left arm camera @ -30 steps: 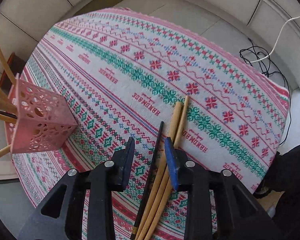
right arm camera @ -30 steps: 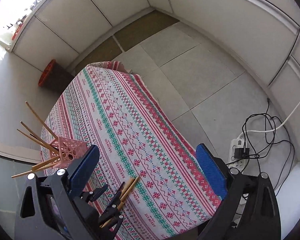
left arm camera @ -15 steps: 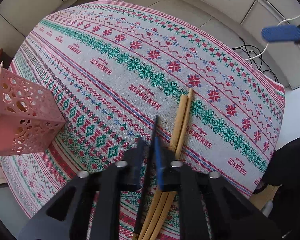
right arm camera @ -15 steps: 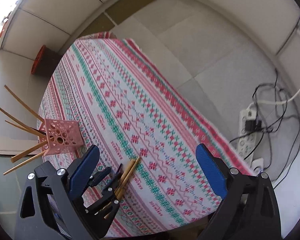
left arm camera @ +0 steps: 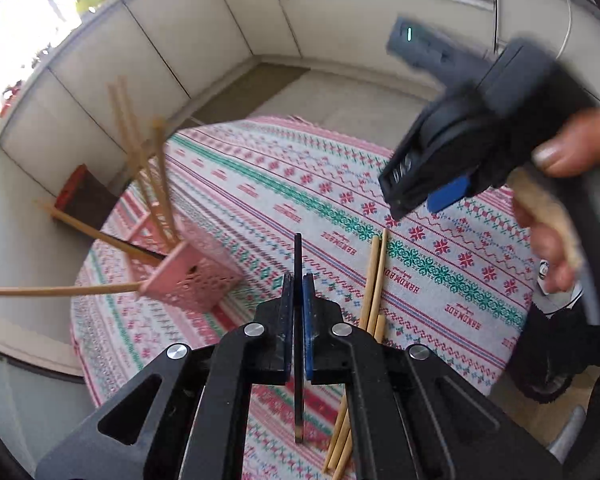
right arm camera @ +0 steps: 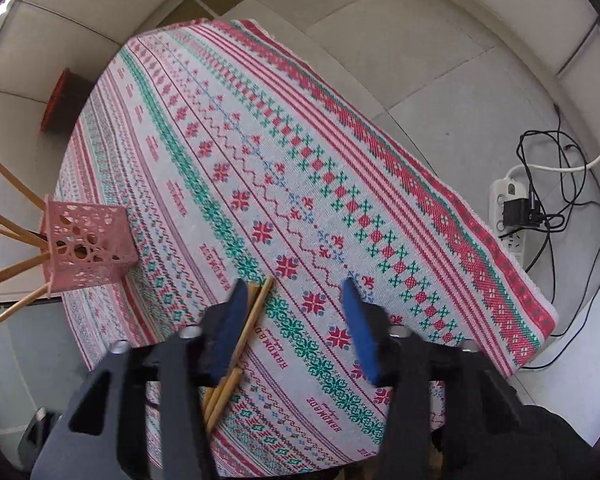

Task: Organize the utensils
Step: 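Grasp a black chopstick with the left gripper while the right gripper grasps a wooden one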

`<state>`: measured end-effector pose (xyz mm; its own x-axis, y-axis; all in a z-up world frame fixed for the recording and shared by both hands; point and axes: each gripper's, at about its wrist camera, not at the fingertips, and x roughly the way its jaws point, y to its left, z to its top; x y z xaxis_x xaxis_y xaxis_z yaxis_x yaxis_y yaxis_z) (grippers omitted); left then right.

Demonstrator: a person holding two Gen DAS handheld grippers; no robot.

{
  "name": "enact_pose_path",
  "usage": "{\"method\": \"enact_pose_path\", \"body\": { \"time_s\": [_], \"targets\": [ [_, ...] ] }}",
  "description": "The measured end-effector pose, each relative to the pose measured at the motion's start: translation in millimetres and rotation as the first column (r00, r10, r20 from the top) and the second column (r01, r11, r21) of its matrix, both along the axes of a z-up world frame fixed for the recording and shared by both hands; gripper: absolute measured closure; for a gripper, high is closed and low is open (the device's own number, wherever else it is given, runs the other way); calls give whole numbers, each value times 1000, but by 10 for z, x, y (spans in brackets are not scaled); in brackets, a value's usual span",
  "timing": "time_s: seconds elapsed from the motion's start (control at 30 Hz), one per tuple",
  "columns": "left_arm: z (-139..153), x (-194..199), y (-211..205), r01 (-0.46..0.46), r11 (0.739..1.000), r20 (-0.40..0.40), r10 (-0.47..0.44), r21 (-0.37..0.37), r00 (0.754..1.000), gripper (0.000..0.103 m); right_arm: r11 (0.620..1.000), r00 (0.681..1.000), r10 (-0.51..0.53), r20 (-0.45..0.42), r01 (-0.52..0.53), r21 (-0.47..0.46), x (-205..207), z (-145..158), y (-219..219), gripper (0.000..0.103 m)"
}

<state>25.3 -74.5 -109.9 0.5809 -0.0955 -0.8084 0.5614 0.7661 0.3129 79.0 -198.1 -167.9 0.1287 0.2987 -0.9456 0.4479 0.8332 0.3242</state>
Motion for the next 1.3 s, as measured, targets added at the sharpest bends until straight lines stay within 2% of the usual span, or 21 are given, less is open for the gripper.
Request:
{"method": "enact_pose_path", "body": {
  "time_s": [0.2, 0.43, 0.63, 0.7, 0.73, 0.77, 0.83, 0.9, 1.03, 1.13, 1.2, 1.3],
  "targets": [
    [260, -215, 150, -23, 998, 47, 26, -60, 999, 100, 998, 999, -14, -43, 16, 56, -4, -136, 112, 69],
    [298, -148, 200, -28, 997, 51, 32, -77, 998, 100, 1000, 999, 3, -52, -4, -7, 26, -175, 313, 72],
    [334, -119, 252, -45, 995, 54, 50, -92, 997, 100, 995, 999, 27, -31, -30, -100, 39, -136, 516, 73],
    [335, -116, 264, -48, 994, 56, 54, -95, 997, 100, 994, 999, 35, -4, -36, -100, 34, -116, 610, 84],
    [339, -112, 272, -53, 994, 57, 59, -96, 997, 100, 994, 999, 42, 7, -41, -97, 29, -99, 647, 96],
    [343, -114, 279, -57, 994, 58, 63, -97, 996, 100, 993, 999, 49, 13, -47, -106, 29, -87, 687, 99],
    [347, -109, 299, -66, 993, 59, 72, -102, 996, 100, 994, 998, 49, 40, -44, -103, 34, -77, 723, 99],
    [354, -94, 334, -74, 992, 58, 80, -107, 995, 100, 998, 997, 31, 67, -27, -52, 43, -96, 660, 99],
    [367, -66, 370, -91, 990, 56, 98, -112, 994, 100, 1000, 998, 16, 67, -14, -19, 29, -164, 488, 99],
    [378, -61, 369, -95, 989, 56, 102, -116, 993, 100, 996, 997, 26, 67, -20, -84, 52, -118, 433, 99],
    [376, -59, 364, -94, 989, 54, 101, -115, 993, 100, 998, 999, -1, 53, 4, -60, 64, -132, 381, 99],
    [374, -55, 364, -95, 989, 52, 102, -117, 993, 100, 997, 999, 30, 44, -27, -67, 105, -118, 451, 91]
  ]
}}
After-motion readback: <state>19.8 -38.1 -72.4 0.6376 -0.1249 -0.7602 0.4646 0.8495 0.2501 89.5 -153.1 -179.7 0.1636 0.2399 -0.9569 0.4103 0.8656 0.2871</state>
